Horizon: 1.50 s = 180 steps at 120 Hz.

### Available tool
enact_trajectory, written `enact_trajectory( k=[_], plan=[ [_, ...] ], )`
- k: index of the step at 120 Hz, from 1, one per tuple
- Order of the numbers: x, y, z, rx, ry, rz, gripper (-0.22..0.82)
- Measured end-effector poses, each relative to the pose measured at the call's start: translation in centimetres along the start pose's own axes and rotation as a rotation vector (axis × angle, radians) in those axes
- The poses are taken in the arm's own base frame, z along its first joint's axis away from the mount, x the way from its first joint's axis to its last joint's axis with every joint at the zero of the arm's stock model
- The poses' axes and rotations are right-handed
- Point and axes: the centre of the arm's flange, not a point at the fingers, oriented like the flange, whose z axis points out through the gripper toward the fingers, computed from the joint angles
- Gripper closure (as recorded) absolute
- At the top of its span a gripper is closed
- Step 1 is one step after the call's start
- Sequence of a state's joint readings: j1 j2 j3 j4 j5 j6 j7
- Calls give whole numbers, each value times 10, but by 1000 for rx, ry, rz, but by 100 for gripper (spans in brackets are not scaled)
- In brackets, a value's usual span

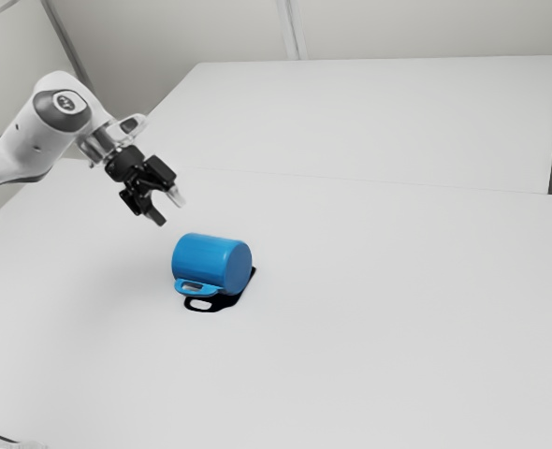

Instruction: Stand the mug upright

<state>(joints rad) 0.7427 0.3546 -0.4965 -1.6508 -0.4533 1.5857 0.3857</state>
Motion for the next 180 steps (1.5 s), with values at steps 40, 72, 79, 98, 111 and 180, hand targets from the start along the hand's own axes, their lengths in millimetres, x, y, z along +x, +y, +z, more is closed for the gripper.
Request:
enact_trajectory(
  k=[40, 72, 79, 98, 111, 180],
  plan=[
    [3, -54, 21, -94, 11, 30, 0],
    [1, -69, 54, -150, 25, 41, 0],
    [1, -70, 59, -158, 33, 44, 0],
    [0, -69, 69, -181, 53, 53, 0],
    [1, -63, 73, -191, 68, 66, 0],
    [13, 5, 84, -171, 95, 151, 65]
  ],
)
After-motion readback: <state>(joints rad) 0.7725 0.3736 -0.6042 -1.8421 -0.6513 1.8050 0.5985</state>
